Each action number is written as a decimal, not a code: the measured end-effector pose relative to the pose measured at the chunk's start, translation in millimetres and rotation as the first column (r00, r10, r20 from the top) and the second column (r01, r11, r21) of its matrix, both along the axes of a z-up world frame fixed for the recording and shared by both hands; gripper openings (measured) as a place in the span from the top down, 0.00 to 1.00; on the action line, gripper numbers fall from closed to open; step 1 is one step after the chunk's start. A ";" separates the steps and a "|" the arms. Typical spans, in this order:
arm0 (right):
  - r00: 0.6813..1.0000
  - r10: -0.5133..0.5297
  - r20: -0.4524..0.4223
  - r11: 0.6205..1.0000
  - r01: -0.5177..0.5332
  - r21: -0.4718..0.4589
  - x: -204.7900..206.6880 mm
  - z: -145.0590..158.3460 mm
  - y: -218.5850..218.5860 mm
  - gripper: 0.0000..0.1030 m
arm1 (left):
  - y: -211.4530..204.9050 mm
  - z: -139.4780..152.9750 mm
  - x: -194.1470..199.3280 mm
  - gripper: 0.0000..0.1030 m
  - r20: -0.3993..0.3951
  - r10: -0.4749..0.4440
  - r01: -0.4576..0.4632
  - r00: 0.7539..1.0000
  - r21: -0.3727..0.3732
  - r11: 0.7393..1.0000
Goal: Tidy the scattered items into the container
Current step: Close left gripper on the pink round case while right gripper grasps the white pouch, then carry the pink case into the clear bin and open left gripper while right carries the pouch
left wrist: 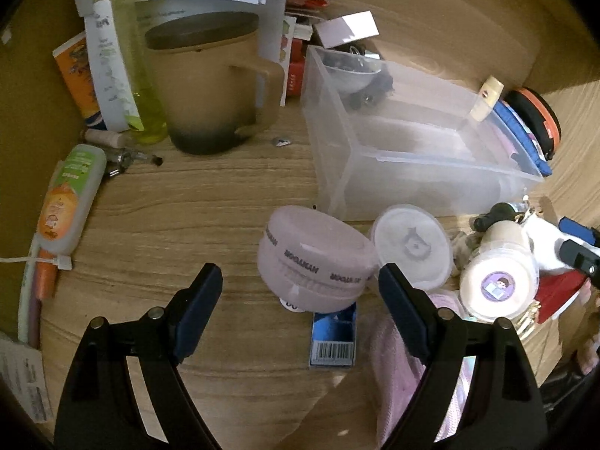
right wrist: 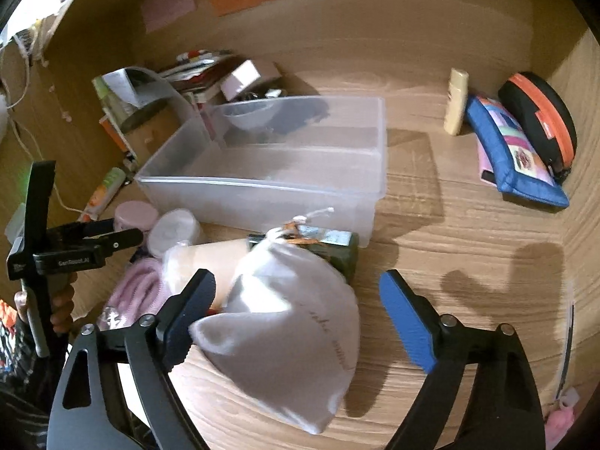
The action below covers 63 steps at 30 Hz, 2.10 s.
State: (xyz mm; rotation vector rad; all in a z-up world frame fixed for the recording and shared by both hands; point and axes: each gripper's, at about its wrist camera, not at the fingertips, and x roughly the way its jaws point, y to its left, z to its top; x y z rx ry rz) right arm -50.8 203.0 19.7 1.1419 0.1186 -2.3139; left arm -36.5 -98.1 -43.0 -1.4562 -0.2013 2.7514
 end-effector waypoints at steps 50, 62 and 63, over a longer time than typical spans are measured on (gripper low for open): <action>1.000 0.026 -0.001 1.000 -0.026 -0.008 -14.3 14.9 13.9 0.44 | 15.8 25.2 -4.7 0.40 -0.117 0.008 -0.017 0.993 -0.070 0.997; 0.997 0.025 -0.079 0.996 -0.032 -0.078 -24.3 43.9 10.2 0.44 | 19.1 55.2 -0.2 0.40 -0.186 0.006 -0.013 0.983 -0.038 0.999; 0.996 0.029 -0.086 0.996 -0.036 -0.082 -25.2 46.0 8.9 0.44 | 18.9 57.4 -0.3 0.40 -0.191 0.005 -0.012 0.982 -0.035 0.999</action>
